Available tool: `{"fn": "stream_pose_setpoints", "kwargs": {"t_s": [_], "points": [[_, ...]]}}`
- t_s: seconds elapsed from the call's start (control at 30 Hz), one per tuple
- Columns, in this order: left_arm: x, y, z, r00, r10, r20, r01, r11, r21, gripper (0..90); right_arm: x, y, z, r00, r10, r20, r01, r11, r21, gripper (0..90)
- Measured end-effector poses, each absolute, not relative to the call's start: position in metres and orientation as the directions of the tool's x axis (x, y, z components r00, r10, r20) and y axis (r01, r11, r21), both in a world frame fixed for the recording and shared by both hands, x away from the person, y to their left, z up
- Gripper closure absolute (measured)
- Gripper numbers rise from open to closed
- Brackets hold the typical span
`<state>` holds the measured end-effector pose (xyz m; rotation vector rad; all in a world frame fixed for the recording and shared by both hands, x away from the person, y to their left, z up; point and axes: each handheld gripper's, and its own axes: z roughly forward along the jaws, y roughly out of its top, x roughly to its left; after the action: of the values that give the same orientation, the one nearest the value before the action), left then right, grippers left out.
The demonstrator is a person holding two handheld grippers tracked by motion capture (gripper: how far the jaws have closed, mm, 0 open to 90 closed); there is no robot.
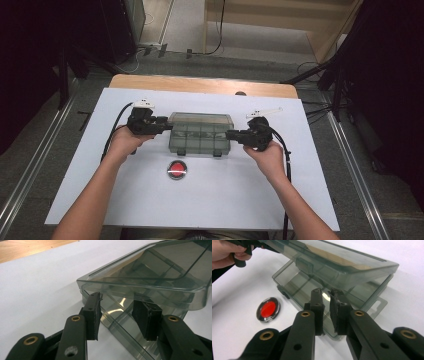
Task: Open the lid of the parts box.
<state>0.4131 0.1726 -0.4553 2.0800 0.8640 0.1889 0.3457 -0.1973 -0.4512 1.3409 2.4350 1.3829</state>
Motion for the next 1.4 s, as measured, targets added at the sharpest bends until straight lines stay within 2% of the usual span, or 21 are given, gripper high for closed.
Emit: {"fn": "stream_pose_setpoints", "kwargs": {"t_s": [0.2,0.4,0.57,0.8,1.0,1.4], "points": [[0.415,0.173,-0.454,0.752,0.639,-0.166,0.504,-0.394,0.768,57.3,0.342,-0.204,-0.454,-0.618,0.701,0.356,0.66,0.217,0.719,77.5],[0.416,0.173,-0.453,0.75,0.641,-0.162,0.5,-0.39,0.773,57.3,0.344,-0.209,-0.464,-0.616,0.718,0.324,0.631,0.203,0.749,58.3],[0.417,0.172,-0.453,0.751,0.637,-0.175,0.505,-0.382,0.774,57.3,0.35,-0.211,-0.468,-0.604,0.724,0.333,0.628,0.176,0.758,50.2],[0.418,0.171,-0.453,0.749,0.639,-0.177,0.505,-0.378,0.776,57.2,0.36,-0.211,-0.474,-0.611,0.741,0.279,0.581,0.181,0.793,46.7],[0.42,0.17,-0.452,0.748,0.639,-0.18,0.507,-0.376,0.776,57.2,0.376,-0.205,-0.477,-0.609,0.746,0.269,0.586,0.196,0.786,44.2],[0.427,0.169,-0.448,0.747,0.638,-0.185,0.504,-0.363,0.784,57.1,0.39,-0.202,-0.468,-0.627,0.737,0.25,0.559,0.203,0.804,46.0]]}}
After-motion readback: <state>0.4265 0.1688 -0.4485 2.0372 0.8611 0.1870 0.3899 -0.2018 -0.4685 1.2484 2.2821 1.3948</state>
